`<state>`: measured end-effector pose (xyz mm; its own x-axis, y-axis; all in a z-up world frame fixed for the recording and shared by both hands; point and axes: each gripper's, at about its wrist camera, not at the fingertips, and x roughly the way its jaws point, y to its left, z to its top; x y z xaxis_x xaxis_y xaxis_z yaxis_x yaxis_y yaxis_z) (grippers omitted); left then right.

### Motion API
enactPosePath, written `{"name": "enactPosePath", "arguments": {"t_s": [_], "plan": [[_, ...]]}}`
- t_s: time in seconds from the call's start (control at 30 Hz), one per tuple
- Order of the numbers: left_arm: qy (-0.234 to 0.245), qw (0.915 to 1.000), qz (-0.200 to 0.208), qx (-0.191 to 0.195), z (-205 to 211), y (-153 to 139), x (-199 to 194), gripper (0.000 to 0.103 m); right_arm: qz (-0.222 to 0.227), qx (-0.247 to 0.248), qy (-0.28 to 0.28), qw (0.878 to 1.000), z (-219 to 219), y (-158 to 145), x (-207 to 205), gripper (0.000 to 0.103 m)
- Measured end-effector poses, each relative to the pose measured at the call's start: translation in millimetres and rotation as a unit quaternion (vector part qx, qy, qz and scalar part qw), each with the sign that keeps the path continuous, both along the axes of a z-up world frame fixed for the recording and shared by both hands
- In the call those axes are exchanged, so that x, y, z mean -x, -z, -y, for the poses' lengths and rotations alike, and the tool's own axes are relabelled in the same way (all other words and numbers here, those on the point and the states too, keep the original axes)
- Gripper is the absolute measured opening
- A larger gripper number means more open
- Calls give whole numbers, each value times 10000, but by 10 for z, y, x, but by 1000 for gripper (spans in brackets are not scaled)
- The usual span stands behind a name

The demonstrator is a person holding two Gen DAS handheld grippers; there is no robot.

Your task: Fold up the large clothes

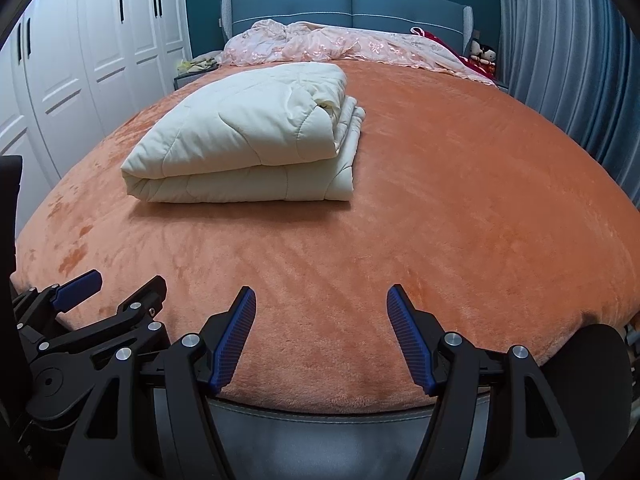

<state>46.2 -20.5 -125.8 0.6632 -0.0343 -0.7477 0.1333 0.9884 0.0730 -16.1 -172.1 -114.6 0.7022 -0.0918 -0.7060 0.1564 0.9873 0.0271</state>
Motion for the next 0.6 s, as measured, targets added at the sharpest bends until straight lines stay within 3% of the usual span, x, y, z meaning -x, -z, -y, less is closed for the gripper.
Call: {"name": "enactPosePath", "arguments": {"t_s": [0.6], "plan": [[-1, 10000, 73, -49, 11, 2, 39, 67, 55, 12, -5, 10000, -12, 0, 0, 67]]}}
